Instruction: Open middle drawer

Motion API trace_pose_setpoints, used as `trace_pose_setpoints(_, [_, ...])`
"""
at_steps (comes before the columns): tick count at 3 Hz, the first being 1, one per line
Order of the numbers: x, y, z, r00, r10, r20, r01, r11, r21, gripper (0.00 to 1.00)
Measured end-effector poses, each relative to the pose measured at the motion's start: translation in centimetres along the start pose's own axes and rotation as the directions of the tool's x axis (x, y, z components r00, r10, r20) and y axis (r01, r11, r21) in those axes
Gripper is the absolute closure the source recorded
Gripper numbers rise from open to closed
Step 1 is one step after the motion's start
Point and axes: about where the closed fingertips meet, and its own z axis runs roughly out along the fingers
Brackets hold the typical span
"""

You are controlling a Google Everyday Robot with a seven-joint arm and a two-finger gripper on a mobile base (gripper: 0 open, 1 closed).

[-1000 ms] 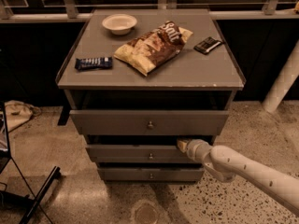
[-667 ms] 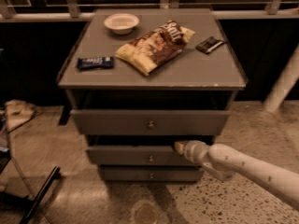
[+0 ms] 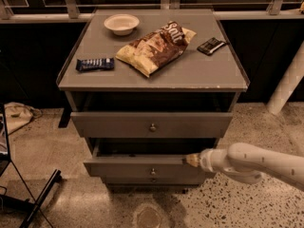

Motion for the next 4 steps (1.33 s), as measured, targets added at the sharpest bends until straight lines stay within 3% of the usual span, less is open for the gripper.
trace_pose_setpoints(1, [2.2, -1.5, -4.1, 0.995, 0.038, -0.096, -0.037, 0.9993, 0.008, 1.00])
trace_pose_setpoints(2, [2.8, -2.2, -4.7, 0.993, 0.048, -0.109, -0.046, 0.9988, 0.014, 1.00])
trace_pose_setpoints(4, [-1.7, 0.2, -2.1, 1.000, -0.009, 0.005, 0.009, 0.9990, -0.044, 1.00])
